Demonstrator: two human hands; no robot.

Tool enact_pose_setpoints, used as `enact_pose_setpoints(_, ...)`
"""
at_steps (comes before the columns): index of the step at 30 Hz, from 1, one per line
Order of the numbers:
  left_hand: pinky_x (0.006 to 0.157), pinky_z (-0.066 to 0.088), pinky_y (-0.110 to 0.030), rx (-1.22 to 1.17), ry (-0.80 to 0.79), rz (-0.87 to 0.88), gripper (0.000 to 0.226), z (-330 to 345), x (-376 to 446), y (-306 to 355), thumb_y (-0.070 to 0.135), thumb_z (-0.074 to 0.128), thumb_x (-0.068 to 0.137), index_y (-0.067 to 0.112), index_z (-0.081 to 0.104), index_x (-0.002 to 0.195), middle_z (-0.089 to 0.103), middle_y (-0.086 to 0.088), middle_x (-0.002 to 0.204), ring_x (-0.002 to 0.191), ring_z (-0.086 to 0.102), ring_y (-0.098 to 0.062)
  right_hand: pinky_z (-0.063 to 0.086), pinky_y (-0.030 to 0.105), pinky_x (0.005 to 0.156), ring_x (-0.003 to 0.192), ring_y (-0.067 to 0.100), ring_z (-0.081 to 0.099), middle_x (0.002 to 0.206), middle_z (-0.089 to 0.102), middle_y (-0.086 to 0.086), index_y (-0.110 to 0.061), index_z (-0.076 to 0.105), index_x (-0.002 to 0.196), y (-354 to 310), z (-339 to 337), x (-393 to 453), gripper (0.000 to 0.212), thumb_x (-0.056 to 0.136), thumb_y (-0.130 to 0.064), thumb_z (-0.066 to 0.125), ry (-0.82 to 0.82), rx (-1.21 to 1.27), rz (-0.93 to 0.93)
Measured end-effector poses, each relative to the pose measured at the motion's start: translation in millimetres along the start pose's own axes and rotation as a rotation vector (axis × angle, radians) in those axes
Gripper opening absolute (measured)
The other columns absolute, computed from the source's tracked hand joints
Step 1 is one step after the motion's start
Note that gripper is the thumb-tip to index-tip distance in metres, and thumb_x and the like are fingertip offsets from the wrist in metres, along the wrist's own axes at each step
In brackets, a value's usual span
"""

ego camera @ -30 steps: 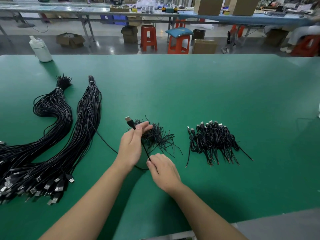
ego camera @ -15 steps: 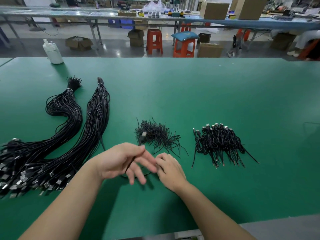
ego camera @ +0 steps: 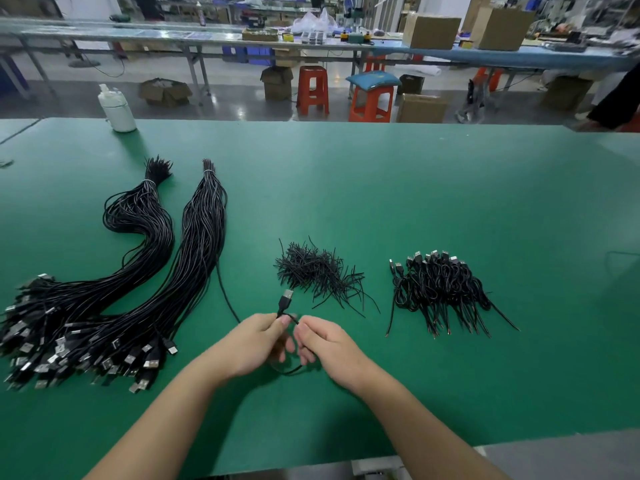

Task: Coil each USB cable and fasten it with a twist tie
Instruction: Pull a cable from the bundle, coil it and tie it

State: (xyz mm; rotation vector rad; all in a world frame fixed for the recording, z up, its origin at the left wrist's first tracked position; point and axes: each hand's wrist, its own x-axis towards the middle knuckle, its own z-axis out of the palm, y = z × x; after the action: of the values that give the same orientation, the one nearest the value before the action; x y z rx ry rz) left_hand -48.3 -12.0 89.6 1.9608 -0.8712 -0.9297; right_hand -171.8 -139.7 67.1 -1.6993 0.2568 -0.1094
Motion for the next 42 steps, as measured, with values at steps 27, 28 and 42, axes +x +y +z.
enact_pose_setpoints(27,0.032,0.017,-0.016,-1.284,-0.080,0.211,0.037,-38.4,-1.1,34.3,0.028,0.042,0.099,0.010,0.070,0.082,0.047,0.005,0.056,0.033,0.013,-0.004,0.031,0.026,0.049,0.046,0.016,0.018,0.052,0.021,-0.006,-0.026,0.033,0.056,13.6,-19.8,-2.2,0.052,0.098,-0.042,0.058,0.107,0.427,0.210)
enact_pose_setpoints(28,0.032,0.018,-0.016,-1.230,-0.161,0.213,0.039,-37.4,-2.8,31.5,0.026,0.041,0.099,0.007,0.072,0.086,0.052,0.002,0.058,0.033,0.012,-0.004,0.031,0.026,0.048,0.046,0.016,0.017,0.051,0.020,-0.006,-0.026,0.034,0.055,13.3,-19.4,-0.9,0.051,0.096,-0.043,0.059,0.111,0.460,0.212)
enact_pose_setpoints(42,0.096,0.040,-0.036,-0.179,-0.239,0.083,0.045,4.6,10.2,1.0,0.039,0.046,0.097,0.002,0.071,0.101,0.065,-0.001,0.102,0.096,0.052,-0.016,0.029,0.025,0.047,0.046,0.015,0.015,0.049,0.020,-0.006,-0.020,0.051,0.070,-18.4,-15.9,-2.6,0.037,0.104,-0.034,0.047,0.049,0.490,0.116)
